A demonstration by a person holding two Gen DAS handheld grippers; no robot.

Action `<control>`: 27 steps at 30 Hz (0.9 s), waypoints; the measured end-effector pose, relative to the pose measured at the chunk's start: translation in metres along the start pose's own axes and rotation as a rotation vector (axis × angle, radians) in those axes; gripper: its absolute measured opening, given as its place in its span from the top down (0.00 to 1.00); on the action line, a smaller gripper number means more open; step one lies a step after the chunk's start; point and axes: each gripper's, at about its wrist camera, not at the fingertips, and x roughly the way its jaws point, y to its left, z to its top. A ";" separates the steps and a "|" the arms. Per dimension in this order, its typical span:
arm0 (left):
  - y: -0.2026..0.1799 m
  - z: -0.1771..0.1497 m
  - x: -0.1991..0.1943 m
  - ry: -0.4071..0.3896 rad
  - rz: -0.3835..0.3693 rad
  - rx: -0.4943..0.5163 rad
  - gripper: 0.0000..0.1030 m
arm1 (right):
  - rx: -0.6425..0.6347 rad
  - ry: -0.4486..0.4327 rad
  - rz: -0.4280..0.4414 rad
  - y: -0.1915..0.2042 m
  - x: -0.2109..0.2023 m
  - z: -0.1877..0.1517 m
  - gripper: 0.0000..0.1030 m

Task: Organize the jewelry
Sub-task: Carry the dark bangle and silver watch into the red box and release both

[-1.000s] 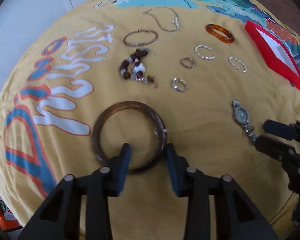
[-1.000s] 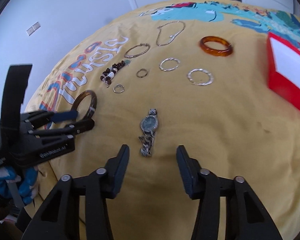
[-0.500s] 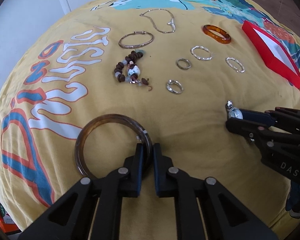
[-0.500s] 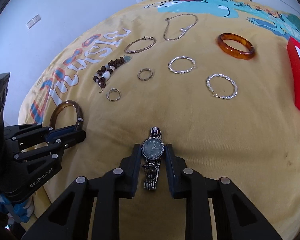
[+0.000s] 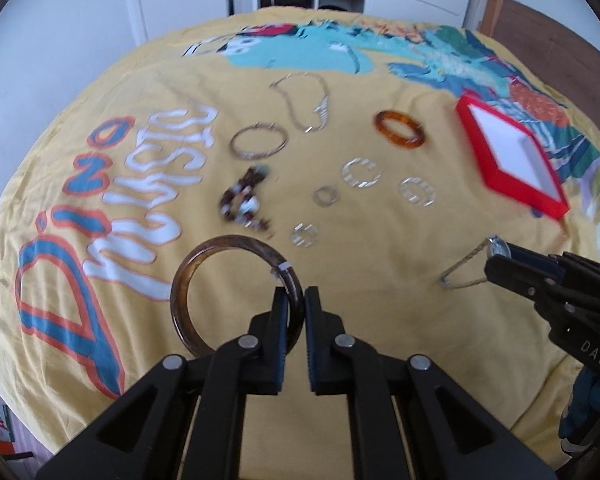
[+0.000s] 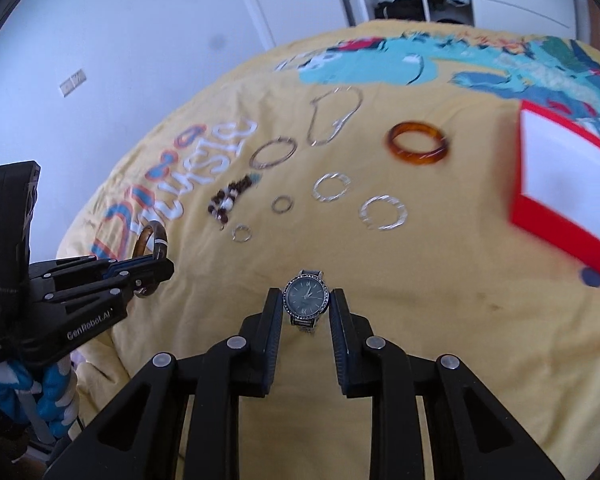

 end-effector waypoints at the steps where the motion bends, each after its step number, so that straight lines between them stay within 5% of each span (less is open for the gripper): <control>1: -0.006 0.004 -0.003 -0.005 -0.013 0.005 0.93 | 0.007 -0.009 -0.007 -0.006 -0.008 0.000 0.77; 15: -0.157 0.108 -0.001 -0.064 -0.243 0.154 0.93 | 0.108 -0.159 -0.217 -0.160 -0.084 0.052 0.77; 22: -0.242 0.165 0.041 -0.053 -0.343 0.210 0.93 | 0.145 -0.150 -0.278 -0.228 -0.067 0.070 0.77; 27: -0.270 0.169 0.099 0.048 -0.379 0.184 0.93 | 0.199 -0.086 -0.276 -0.266 -0.035 0.058 0.77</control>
